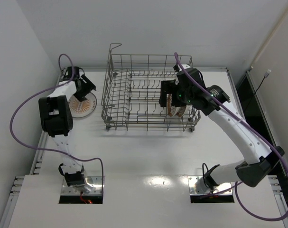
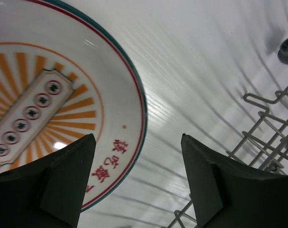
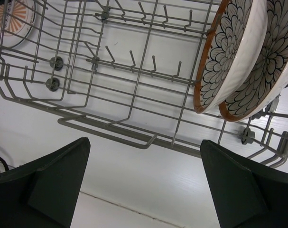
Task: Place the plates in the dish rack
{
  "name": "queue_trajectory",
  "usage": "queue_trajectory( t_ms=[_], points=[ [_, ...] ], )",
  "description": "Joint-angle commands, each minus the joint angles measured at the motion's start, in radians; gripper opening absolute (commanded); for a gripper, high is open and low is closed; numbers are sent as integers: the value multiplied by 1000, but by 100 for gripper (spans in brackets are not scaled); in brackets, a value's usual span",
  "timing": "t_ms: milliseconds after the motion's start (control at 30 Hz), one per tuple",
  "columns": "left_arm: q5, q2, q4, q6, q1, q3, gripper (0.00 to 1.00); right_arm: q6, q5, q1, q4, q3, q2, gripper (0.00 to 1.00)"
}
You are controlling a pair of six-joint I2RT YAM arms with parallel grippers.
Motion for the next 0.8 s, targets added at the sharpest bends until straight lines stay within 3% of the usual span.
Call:
queue_trajectory(
  t_ms=[0,100,167,300,533,767],
  points=[
    [-4,-108,-38,-18,120,13,70,10,-10,-5,70,-28,-46,99],
    [135,-166,4,-79,268,-79,70,10,-10,-5,94,-80,-92,99],
    [281,-223,176,-123,336,-241,70,10,-10,-5,105,-119,-117,99],
    [404,-346,400,-189,459,-438,70,10,-20,-14,116,-148,-138,99],
    [487,-402,570,-221,502,-648,73,1,-51,-14,87,-136,-138,99],
    [484,-361,580,-227,502,-696,73,1,-40,-14,47,-114,-127,99]
  ],
)
